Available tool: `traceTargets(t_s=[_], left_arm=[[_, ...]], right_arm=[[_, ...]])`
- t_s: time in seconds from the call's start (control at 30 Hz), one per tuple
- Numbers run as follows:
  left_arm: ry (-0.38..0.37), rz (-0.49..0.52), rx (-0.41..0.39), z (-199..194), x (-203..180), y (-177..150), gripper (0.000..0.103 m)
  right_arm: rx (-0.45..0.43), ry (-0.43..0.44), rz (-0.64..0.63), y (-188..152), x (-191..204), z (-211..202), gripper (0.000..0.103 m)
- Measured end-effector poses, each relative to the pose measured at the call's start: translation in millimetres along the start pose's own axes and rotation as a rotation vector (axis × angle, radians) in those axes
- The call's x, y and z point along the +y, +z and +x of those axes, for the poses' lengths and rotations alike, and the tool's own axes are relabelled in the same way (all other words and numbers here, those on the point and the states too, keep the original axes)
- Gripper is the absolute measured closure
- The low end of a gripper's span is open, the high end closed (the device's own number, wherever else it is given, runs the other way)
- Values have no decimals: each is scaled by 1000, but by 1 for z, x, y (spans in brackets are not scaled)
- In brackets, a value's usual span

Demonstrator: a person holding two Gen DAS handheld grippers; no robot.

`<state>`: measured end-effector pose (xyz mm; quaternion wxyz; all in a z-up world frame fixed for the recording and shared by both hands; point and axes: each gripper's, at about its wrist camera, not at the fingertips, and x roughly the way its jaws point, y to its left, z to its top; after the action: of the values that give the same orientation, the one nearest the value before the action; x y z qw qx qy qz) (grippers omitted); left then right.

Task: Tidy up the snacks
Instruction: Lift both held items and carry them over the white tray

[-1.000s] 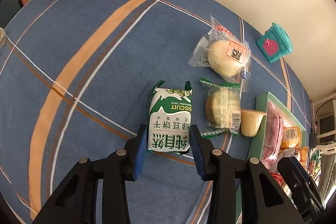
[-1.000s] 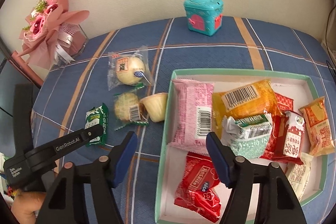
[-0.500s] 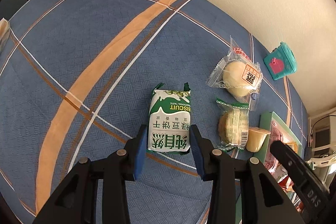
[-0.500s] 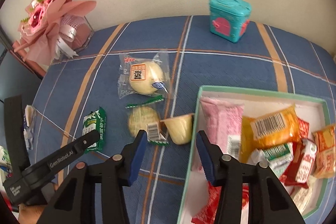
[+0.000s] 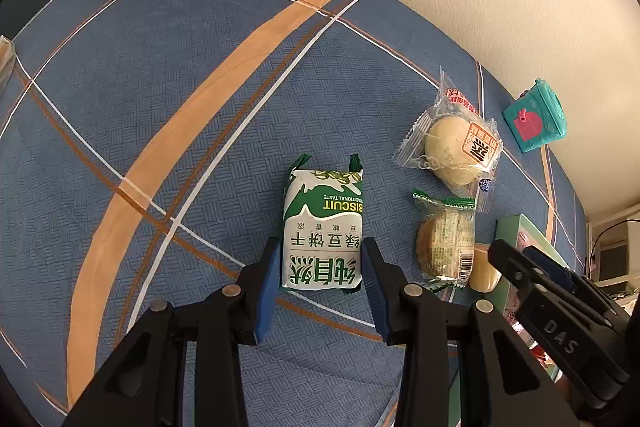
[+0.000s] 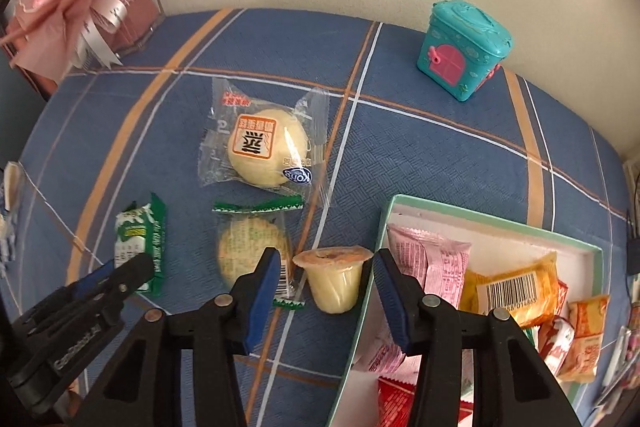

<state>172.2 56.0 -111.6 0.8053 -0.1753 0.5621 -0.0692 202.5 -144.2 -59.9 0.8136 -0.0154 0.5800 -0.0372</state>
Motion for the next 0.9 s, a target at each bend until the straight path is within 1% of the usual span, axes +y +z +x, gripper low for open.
traceTargets(t_s=[0.1, 0.2, 0.43, 0.53, 0.63, 0.9], left_arm=[[1, 0, 0, 0, 0, 0, 62], [1, 0, 0, 0, 0, 0, 62], [3, -1, 0, 7, -3, 5, 62], [4, 1, 1, 6, -3, 4, 62], [5, 1, 0, 7, -3, 5, 62], [6, 7, -1, 10, -5, 5, 62]], right_arm=[[17, 1, 1, 0, 0, 7, 52], [12, -10, -11, 1, 1, 9, 52], [30, 4, -17, 3, 7, 16, 52], [52, 2, -24, 2, 9, 24, 56], [47, 21, -2, 3, 6, 25, 56], [39, 31, 0, 4, 5, 27, 56]])
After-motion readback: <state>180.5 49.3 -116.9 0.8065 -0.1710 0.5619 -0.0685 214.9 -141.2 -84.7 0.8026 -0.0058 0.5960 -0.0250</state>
